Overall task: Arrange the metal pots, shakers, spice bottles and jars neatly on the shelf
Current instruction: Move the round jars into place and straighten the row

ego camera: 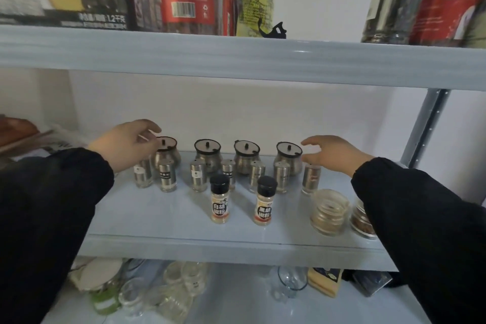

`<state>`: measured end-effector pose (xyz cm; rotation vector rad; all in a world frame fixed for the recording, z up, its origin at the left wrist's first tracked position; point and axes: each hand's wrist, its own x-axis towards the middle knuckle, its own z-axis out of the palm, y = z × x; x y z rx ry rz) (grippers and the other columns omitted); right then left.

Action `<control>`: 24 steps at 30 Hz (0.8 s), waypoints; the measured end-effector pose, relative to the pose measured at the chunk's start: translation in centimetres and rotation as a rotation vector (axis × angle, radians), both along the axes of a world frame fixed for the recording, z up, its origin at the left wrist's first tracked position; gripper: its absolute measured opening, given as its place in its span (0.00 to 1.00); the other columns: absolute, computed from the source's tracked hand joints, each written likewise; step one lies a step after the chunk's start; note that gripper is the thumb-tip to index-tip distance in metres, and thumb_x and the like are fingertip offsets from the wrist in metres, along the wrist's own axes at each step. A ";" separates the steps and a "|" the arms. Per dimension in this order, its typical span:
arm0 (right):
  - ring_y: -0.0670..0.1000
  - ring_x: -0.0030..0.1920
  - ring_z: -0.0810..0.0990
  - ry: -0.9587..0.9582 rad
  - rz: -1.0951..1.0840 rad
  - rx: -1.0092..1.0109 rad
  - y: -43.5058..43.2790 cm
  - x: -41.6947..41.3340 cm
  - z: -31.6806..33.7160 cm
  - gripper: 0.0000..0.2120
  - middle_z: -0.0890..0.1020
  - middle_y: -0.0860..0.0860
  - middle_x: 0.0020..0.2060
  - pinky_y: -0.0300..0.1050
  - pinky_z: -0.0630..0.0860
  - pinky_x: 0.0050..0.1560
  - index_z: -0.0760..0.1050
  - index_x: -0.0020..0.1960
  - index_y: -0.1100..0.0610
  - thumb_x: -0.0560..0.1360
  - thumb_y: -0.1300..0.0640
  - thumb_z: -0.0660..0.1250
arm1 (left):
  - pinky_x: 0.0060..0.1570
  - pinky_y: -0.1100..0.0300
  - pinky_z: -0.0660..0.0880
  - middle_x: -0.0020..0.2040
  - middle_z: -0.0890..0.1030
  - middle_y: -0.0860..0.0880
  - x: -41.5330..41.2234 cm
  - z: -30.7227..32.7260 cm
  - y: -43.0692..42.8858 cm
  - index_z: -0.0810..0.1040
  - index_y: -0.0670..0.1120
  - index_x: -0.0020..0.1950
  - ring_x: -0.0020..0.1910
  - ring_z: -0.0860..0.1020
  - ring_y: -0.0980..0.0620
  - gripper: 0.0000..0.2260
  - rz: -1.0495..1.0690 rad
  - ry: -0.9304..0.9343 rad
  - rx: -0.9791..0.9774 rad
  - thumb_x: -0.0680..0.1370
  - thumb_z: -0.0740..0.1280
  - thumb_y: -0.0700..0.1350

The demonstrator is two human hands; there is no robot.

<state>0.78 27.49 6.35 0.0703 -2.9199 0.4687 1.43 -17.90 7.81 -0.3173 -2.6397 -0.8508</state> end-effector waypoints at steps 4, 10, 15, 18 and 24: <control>0.50 0.66 0.74 0.052 0.068 -0.054 -3.7 -0.2 1.1 0.21 0.75 0.46 0.68 0.45 0.73 0.61 0.73 0.66 0.42 0.74 0.41 0.68 | 0.49 0.55 0.75 0.49 0.81 0.54 -1.1 0.0 -4.3 0.76 0.56 0.57 0.47 0.80 0.51 0.09 0.078 0.003 -0.092 0.77 0.67 0.50; 0.46 0.58 0.74 0.064 0.164 -0.028 -11.6 -0.4 3.0 0.17 0.77 0.43 0.64 0.42 0.69 0.55 0.75 0.64 0.41 0.76 0.42 0.66 | 0.55 0.54 0.73 0.52 0.80 0.52 -2.9 -1.0 -8.2 0.77 0.52 0.60 0.53 0.78 0.48 0.13 0.095 -0.019 -0.146 0.76 0.68 0.50; 0.45 0.56 0.73 0.049 0.200 -0.020 -16.5 -1.0 3.4 0.16 0.76 0.41 0.62 0.43 0.70 0.55 0.75 0.63 0.41 0.76 0.42 0.66 | 0.56 0.58 0.70 0.59 0.77 0.54 -5.0 -1.6 -6.9 0.75 0.55 0.65 0.59 0.75 0.51 0.18 -0.063 -0.036 -0.264 0.76 0.68 0.53; 0.45 0.60 0.75 0.061 0.195 -0.039 -17.6 -1.5 3.0 0.14 0.77 0.41 0.62 0.46 0.73 0.61 0.75 0.61 0.39 0.75 0.42 0.66 | 0.53 0.60 0.69 0.59 0.77 0.57 -5.6 -2.0 -4.7 0.75 0.55 0.65 0.58 0.76 0.53 0.18 -0.171 -0.046 -0.365 0.75 0.68 0.54; 0.43 0.58 0.77 0.077 0.140 -0.077 -17.3 -1.3 1.7 0.12 0.79 0.38 0.57 0.47 0.75 0.60 0.76 0.57 0.38 0.75 0.38 0.65 | 0.48 0.58 0.76 0.48 0.78 0.56 -7.8 -3.9 -2.4 0.75 0.55 0.57 0.47 0.77 0.52 0.14 -0.303 -0.077 -0.555 0.72 0.69 0.52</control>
